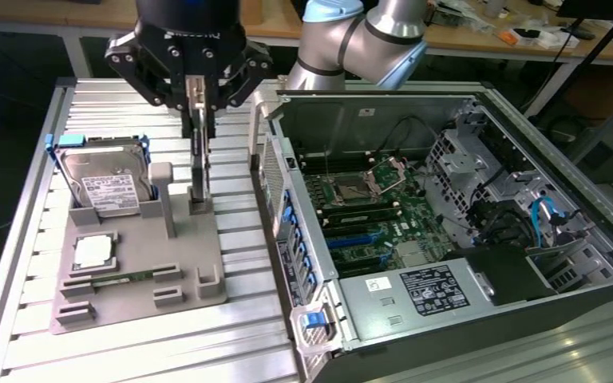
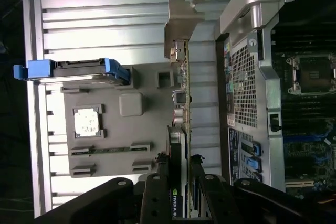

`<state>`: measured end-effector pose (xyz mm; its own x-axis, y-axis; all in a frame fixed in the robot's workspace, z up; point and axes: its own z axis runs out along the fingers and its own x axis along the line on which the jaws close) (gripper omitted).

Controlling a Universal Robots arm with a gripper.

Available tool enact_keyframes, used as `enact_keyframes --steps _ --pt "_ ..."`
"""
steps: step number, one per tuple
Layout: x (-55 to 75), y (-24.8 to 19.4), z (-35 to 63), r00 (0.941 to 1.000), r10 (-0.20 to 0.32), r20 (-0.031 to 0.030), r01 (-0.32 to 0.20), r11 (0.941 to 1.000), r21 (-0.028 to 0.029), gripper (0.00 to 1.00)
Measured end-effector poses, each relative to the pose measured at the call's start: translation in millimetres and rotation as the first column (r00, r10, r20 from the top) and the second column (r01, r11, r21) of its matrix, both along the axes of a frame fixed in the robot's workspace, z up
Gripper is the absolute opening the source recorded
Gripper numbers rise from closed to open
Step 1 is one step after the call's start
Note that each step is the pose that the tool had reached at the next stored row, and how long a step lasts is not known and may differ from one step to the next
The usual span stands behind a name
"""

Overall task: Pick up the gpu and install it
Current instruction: 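Pick up the gpu and move the gpu toward the slot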

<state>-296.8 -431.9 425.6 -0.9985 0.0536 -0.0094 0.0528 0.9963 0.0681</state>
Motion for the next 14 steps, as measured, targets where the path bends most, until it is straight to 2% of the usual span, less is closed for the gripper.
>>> enact_keyframes --steps 8,11,14 --pt "33.2 -0.1 1.7 1.0000 0.001 -0.0072 -0.001 1.0000 0.0033 0.27" --pt "35.2 0.0 8.6 1.0000 0.001 -0.0080 -0.001 1.0000 0.0034 0.27" --pt "42.1 0.0 9.2 0.9999 0.000 -0.0111 0.000 1.0000 0.0036 0.27"
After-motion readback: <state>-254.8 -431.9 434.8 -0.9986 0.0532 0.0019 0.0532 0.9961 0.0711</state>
